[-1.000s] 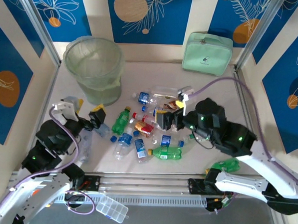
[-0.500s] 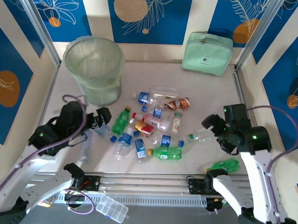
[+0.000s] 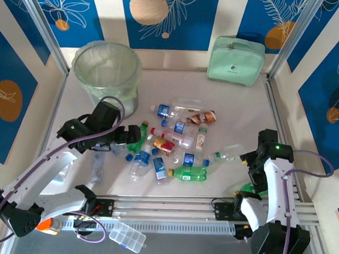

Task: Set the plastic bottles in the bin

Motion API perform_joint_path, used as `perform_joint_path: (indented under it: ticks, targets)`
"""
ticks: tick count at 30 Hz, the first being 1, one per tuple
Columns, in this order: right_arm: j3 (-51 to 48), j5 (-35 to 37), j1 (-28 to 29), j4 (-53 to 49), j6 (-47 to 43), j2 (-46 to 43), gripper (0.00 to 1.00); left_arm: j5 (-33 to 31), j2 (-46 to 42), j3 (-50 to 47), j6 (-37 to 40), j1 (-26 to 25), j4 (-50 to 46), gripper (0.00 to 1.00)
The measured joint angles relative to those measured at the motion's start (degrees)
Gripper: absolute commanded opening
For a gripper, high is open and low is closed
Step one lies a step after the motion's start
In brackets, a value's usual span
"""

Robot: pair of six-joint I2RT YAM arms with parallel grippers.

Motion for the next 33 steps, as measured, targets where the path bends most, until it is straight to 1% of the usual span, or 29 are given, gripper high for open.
perform_joint_path:
  ticks: [5, 12, 16, 22, 27, 30, 33]
  targets:
    - [-1.4, 0.0, -5.4, 1.8, 0.0, 4.5, 0.99, 0.6, 2.6, 0.7, 1.2, -0.2, -0.8, 0.99]
    - [-1.6, 0.1, -10.1, 3.1, -0.3, 12.4, 0.99, 0.5, 4.3, 1.7, 1.5, -1.2, -1.3, 0.99]
    - [-1.6, 1.7, -12.2, 3.8, -1.6, 15.8, 0.99, 0.1, 4.3, 1.7, 1.5, -1.5, -1.3, 0.99]
    - [-0.8, 4.3, -13.0, 3.7, -2.2, 23.4, 0.99, -0.3, 4.3, 1.7, 1.7, -1.6, -1.3, 0.99]
    - [-0.9, 4.4, -14.1, 6.2, -4.0, 28.9, 0.99, -0.7, 4.3, 1.7, 1.7, -1.6, -1.3, 0.99]
    - [-1.3, 3.8, -14.9, 9.2, -5.9, 29.8, 1.00, -1.0, 4.3, 1.7, 1.7, -1.6, -1.4, 0.99]
    - [-1.9, 3.0, -15.0, 12.7, -8.3, 29.4, 0.95, -1.4, 4.5, 1.7, 1.7, -1.6, -1.3, 0.99]
